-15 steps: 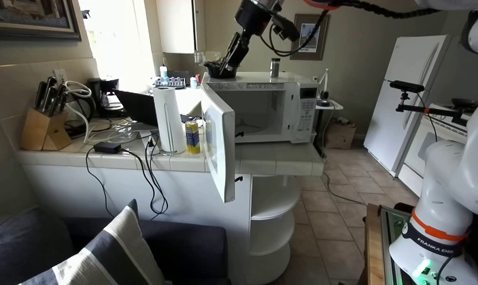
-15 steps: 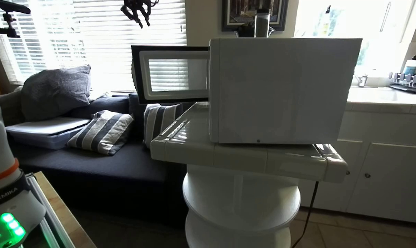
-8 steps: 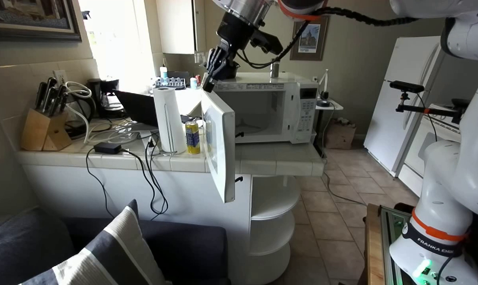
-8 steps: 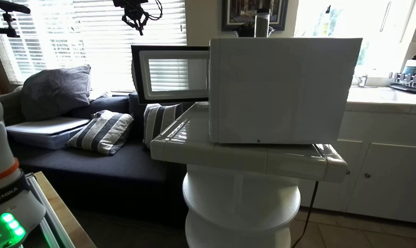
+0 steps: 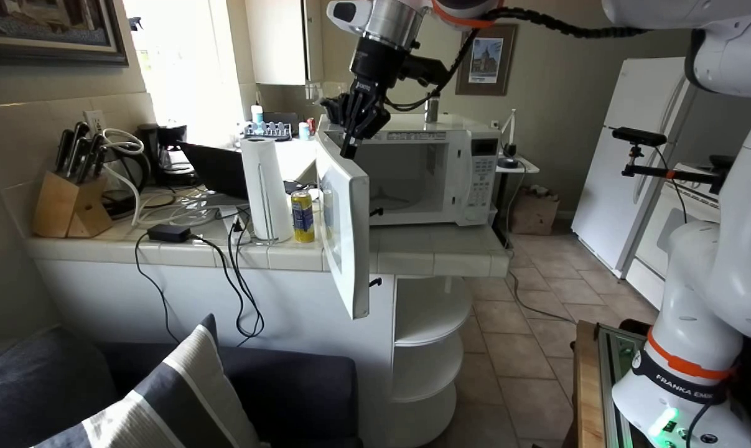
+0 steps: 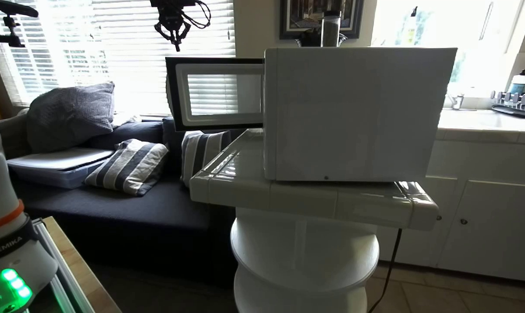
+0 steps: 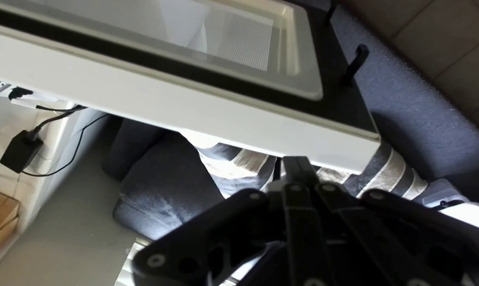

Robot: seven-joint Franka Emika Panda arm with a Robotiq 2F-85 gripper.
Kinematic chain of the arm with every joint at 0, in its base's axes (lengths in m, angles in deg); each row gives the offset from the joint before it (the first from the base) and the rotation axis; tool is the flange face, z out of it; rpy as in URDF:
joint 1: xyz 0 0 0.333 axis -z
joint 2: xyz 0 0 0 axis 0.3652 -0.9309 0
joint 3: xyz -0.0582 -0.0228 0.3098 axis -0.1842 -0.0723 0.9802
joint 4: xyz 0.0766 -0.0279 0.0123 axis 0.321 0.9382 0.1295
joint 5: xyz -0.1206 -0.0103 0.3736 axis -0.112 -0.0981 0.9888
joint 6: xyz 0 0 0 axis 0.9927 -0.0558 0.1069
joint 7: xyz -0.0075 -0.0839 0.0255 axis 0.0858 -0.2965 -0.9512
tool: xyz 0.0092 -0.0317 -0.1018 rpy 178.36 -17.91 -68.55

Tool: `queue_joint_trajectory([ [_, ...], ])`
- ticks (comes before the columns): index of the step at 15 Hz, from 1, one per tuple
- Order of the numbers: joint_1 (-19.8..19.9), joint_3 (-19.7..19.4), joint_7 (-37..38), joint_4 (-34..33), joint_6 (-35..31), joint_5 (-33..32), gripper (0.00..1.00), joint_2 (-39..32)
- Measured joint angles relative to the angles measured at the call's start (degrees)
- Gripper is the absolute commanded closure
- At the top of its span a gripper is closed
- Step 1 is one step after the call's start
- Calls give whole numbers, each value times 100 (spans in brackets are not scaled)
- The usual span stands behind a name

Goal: Close the microwave door

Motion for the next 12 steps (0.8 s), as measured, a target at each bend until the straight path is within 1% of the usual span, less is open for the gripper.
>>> queue_joint_trajectory([
  [3, 20, 0, -149, 0, -3, 0, 100, -107],
  [9, 26, 1, -215, -6, -47, 5, 100, -156],
  [12, 59, -1, -215, -6, -227, 172, 100, -157],
])
